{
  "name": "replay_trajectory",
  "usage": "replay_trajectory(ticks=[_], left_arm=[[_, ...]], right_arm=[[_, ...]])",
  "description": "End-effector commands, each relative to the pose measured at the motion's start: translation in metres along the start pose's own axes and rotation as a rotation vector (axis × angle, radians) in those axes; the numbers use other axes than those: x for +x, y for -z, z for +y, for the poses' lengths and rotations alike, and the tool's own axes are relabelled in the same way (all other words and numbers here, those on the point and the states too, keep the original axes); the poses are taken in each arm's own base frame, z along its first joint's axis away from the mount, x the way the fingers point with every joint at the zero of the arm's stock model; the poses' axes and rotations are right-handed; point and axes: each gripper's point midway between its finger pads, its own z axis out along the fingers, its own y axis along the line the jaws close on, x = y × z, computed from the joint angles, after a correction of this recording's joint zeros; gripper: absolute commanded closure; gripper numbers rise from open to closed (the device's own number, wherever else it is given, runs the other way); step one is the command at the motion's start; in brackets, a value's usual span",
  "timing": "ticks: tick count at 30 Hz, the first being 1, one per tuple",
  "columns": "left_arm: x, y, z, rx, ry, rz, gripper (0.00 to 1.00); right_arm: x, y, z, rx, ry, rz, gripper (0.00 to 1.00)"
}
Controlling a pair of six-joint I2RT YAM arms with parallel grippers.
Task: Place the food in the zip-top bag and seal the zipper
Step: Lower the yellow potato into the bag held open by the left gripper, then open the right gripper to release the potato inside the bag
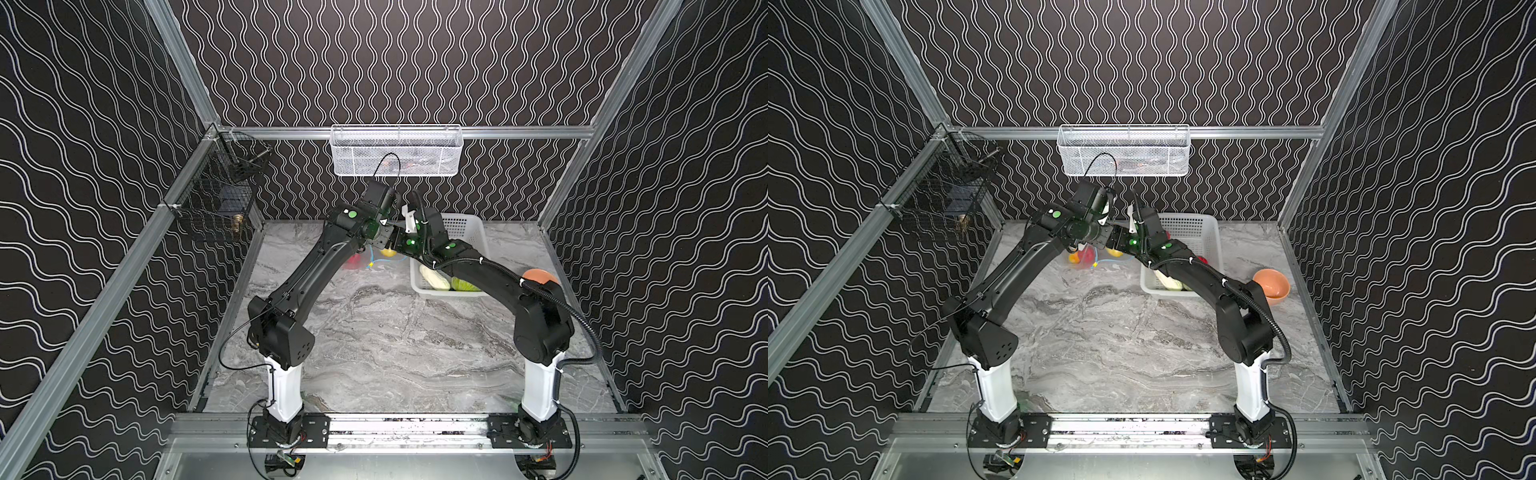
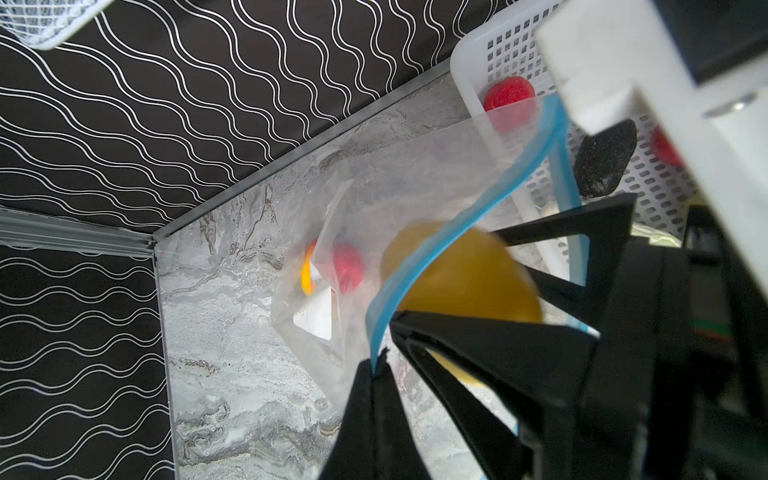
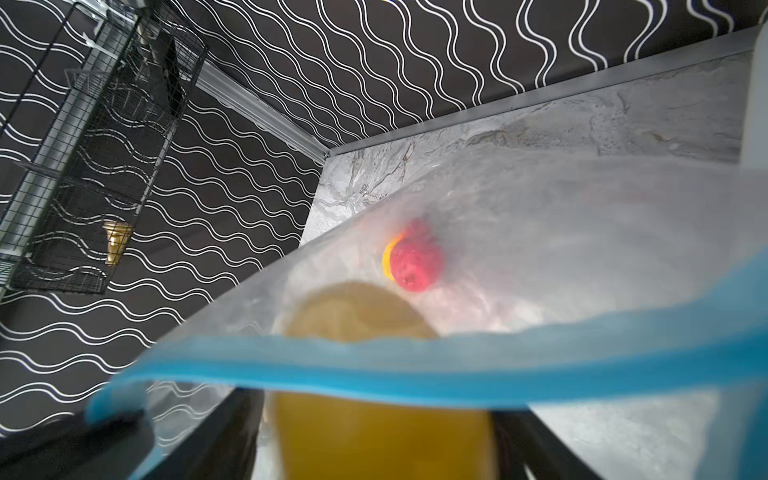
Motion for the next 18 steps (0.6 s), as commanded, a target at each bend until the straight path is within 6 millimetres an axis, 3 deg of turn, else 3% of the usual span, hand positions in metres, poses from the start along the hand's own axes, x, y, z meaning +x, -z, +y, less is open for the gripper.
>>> replay_trajectory(ticks=[1,8,10,18], left_arm=[[-0.002,0.003,-0.001,0.012,0.009,-0.008,1.0],[-0.002,0.002,-0.001,0.01,0.008,-0.007,1.0],[-0.001,0.001,-0.001,0.007,0.007,-0.006,1.0],[-0.002,0.001,0.001,-0.001,0.005,-0.007,1.0]], right_arm=[[0.0,0.0,0.002,0.004,0.011,0.009,0.12],[-0.001,0.006,0.004,0.008,0.027,0.003,0.11],[-0.001,0.009,0.006,0.004,0.026,0.003,0.01],[-0.003,0.029,0.01,0.01,0.049,-0.021,0.01]])
